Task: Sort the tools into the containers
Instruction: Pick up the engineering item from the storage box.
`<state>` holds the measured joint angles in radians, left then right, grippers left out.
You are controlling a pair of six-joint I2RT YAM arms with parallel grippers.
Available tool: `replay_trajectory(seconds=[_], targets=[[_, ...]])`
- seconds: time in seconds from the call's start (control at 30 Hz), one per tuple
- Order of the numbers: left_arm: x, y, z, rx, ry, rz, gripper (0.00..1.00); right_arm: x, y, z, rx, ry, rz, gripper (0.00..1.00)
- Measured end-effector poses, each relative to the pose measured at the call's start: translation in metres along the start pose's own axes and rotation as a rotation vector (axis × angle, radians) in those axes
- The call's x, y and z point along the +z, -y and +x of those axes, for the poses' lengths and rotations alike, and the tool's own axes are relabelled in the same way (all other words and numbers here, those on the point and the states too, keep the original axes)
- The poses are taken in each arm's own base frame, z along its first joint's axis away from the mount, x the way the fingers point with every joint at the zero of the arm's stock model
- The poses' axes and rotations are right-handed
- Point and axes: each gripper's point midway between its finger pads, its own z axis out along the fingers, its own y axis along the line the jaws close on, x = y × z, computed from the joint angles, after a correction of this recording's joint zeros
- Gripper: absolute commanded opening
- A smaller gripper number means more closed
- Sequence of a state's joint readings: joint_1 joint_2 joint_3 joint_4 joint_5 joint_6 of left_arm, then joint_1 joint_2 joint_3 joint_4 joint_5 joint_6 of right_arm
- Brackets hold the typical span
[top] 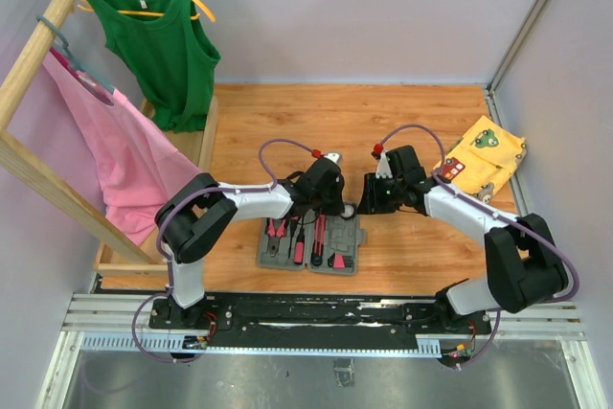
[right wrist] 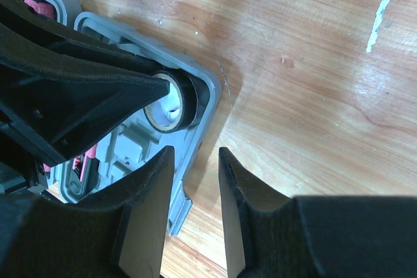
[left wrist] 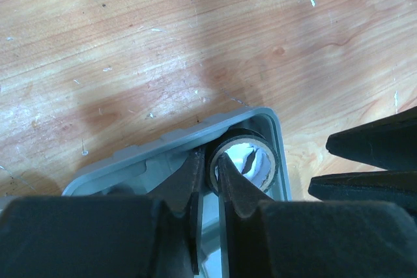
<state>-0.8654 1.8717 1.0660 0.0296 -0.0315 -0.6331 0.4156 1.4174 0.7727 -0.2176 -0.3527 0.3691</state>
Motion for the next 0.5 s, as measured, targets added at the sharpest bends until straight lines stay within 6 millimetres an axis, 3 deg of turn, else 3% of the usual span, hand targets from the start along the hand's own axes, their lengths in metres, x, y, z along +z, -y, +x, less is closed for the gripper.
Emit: replay_trajectory(seconds=[0.17, 0.3, 0.5], targets=[[0.000, 0.000, -0.001, -0.002, 0.002, -0.001, 0.03, -0.005, -0.001, -0.003, -0.009, 0.019, 0.003, 0.39], [-0.004, -0.001, -0.003, 0.000, 0.009, -0.011, 0.01, -0.015, -0.005, -0.011, -0.022, 0.059, -0.001, 0.50], [-0.036, 0.014, -0.023, 0.006, 0.067, 0.037, 0.00, -0.046, -0.020, -0.027, -0.076, 0.204, -0.042, 0.69]])
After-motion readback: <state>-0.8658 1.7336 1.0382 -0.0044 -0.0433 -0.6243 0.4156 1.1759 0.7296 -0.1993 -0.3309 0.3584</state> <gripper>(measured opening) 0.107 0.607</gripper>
